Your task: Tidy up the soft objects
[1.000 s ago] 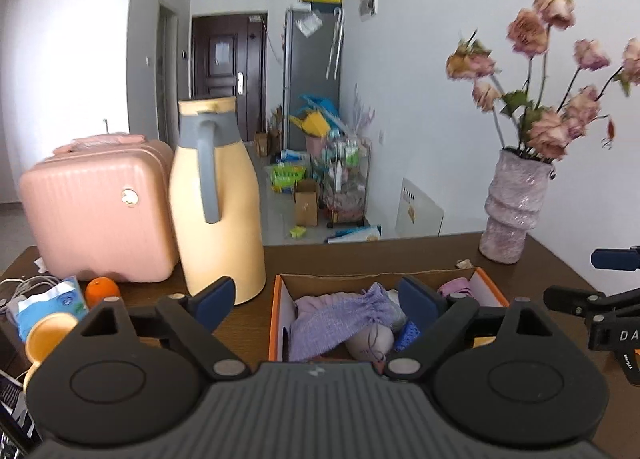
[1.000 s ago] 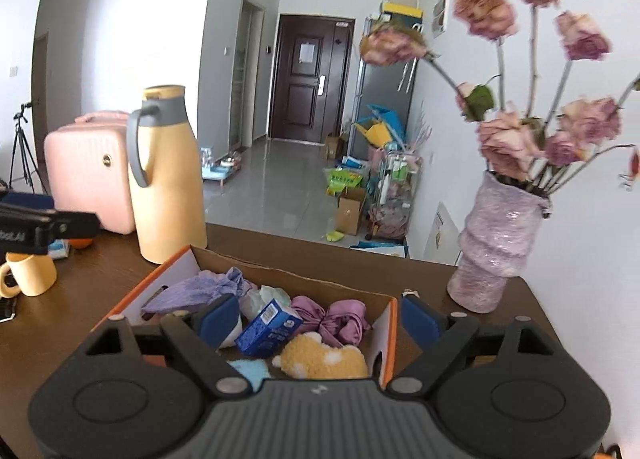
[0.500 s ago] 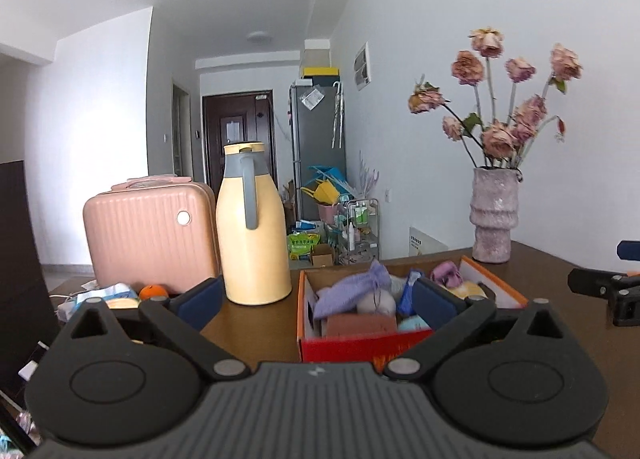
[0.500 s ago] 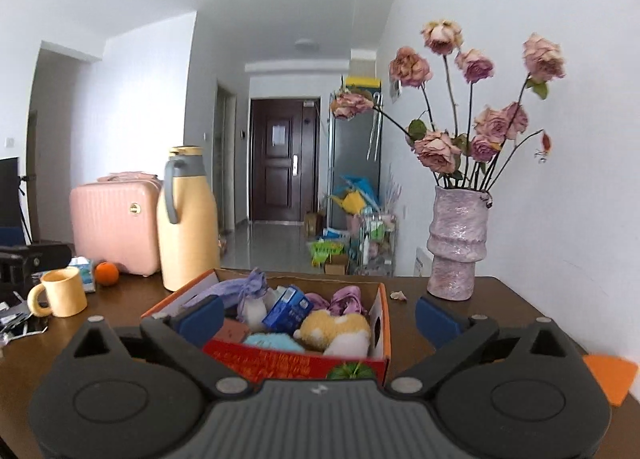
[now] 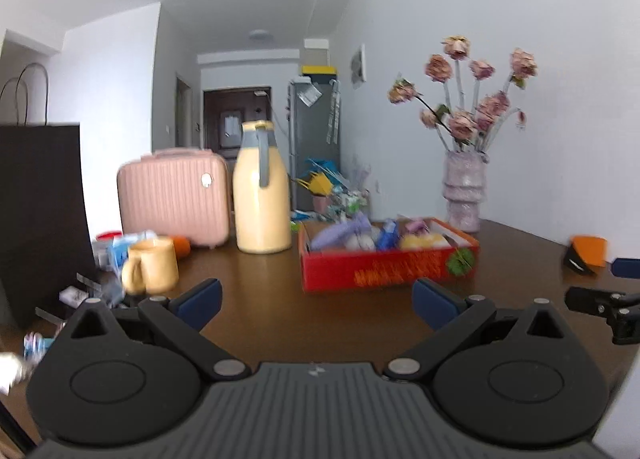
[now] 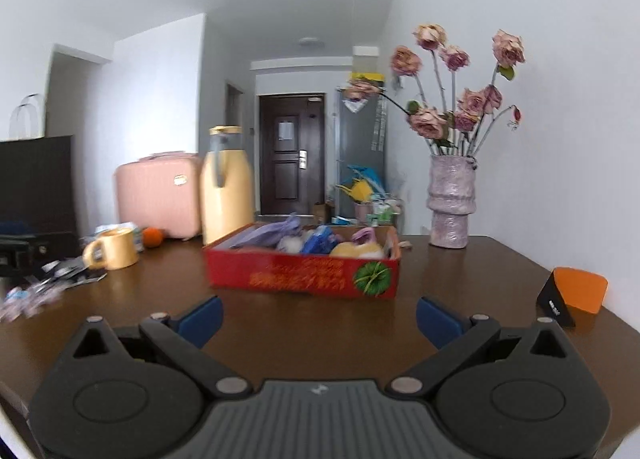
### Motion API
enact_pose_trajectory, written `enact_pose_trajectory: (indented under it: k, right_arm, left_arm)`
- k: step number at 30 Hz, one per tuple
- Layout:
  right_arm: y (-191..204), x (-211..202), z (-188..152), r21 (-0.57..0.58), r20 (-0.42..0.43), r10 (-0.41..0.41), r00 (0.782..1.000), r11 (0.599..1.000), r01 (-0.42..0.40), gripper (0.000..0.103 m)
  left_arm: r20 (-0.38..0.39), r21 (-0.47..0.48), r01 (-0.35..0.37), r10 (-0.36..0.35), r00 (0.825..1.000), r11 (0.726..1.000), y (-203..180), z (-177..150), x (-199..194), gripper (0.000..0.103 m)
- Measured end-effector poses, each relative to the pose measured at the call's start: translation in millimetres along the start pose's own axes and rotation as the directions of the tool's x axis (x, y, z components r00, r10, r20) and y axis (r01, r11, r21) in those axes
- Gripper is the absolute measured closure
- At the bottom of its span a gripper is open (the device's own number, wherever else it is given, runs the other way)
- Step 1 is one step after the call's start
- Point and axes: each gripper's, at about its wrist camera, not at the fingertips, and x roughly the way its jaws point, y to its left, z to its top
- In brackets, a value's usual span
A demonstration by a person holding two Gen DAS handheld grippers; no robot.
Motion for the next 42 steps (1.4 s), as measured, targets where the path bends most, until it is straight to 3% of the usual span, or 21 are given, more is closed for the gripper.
enact_pose_trajectory:
  k: [5, 7, 11, 13, 18, 29, 42]
  right_arm:
    - [17, -49, -38, 0.048, -0.030, -0.022, 0.999, 0.999, 0.024, 0.000]
    - [25, -65, -54, 0.082, -0.044, -0.020, 0.999, 0.996, 0.024, 0.000]
    - [37, -82, -68, 0.165, -0.102, 0.044, 0.994, 0.986, -0.027, 0.000]
    - [45, -83, -68, 0.159, -0.118, 0.072, 0.990, 0.986, -0.052, 0.000]
    - [59, -79, -63, 0.116, -0.088, 0.043, 0.995, 0.993, -0.032, 0.000]
    - [64, -73, -64, 0.094, -0.098, 0.065, 0.993, 0.994, -0.055, 0.000]
    - [61, -73, -64, 0.093, -0.087, 0.036, 0.996, 0.995, -0.028, 0.000]
  left_arm:
    - [0.018, 0.003, -0.040, 0.040, 0.999, 0.999, 8, -38, -57, 0.000]
    - [-0.009, 0.001, -0.041, 0.041, 0.999, 0.999, 11, -50, -72, 0.000]
    - [-0.007, 0.031, -0.037, 0.037, 0.999, 0.999, 9, -59, -91, 0.000]
    - [0.005, 0.032, -0.030, 0.030, 1.000, 0.999, 8, -56, -92, 0.000]
    - [-0.014, -0.012, -0.022, 0.022, 1.000, 1.000, 12, -57, -91, 0.000]
    - [-0.033, -0.010, -0.040, 0.039, 0.999, 0.999, 15, -60, -85, 0.000]
    - [-0.038, -0.005, -0.039, 0.038, 0.999, 0.999, 14, -60, -84, 0.000]
